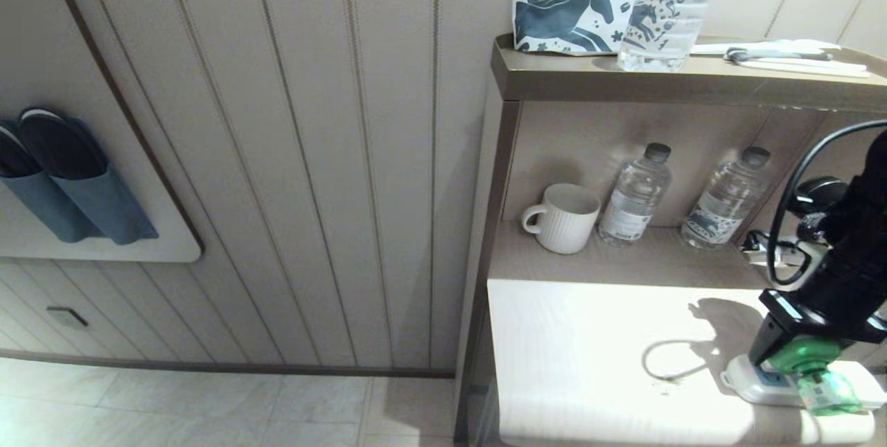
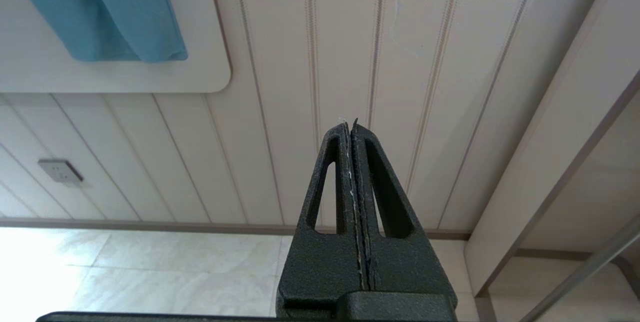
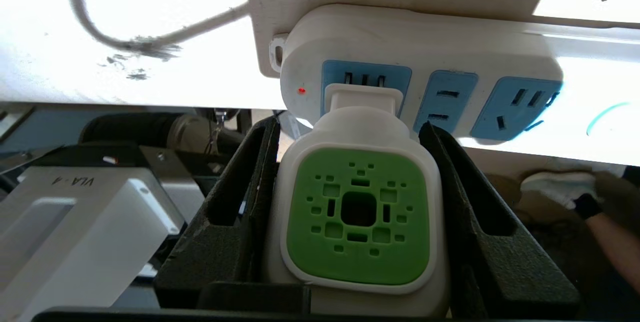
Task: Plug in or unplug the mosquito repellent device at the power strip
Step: Insert the plug into the socket
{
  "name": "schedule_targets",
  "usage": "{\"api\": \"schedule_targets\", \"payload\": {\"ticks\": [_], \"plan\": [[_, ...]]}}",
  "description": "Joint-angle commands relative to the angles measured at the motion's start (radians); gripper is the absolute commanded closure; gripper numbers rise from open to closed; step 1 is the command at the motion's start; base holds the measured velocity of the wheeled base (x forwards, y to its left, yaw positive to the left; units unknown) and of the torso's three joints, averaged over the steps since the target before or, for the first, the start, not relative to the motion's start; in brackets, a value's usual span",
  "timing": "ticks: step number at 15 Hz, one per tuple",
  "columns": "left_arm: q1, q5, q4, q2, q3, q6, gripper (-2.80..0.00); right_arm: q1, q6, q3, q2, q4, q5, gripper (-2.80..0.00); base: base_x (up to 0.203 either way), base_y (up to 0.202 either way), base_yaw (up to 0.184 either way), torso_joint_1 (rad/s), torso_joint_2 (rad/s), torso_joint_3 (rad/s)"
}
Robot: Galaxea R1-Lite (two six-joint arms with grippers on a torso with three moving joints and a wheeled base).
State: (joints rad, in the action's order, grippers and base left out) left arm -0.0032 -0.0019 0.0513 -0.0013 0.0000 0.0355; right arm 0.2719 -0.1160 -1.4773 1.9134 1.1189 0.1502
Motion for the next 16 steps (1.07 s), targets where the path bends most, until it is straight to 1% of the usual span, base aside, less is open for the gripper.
{"api": "schedule_targets", "payload": {"ticks": [1, 7, 11, 16], "plan": [[0.0, -0.001, 0.001, 0.001, 0.0, 0.0, 0.0, -0.003, -0.001, -0.023, 0.042, 0.015, 0.002, 0.0, 0.0, 0.0, 0.0, 0.0, 0.0, 0.0], [0.0, -0.001, 0.001, 0.001, 0.0, 0.0, 0.0, -0.003, 0.002, 0.028, 0.017, 0.006, 0.003, 0.0, 0.0, 0.0, 0.0, 0.0, 0.0, 0.0], [0.0, -0.001, 0.001, 0.001, 0.0, 0.0, 0.0, -0.012, 0.001, 0.124, -0.001, -0.109, -0.001, 0.0, 0.0, 0.0, 0.0, 0.0, 0.0, 0.0], [0.0, -0.001, 0.001, 0.001, 0.0, 0.0, 0.0, -0.026, 0.002, 0.121, -0.006, -0.119, 0.0, 0.0, 0.0, 0.0, 0.0, 0.0, 0.0, 0.0]]}}
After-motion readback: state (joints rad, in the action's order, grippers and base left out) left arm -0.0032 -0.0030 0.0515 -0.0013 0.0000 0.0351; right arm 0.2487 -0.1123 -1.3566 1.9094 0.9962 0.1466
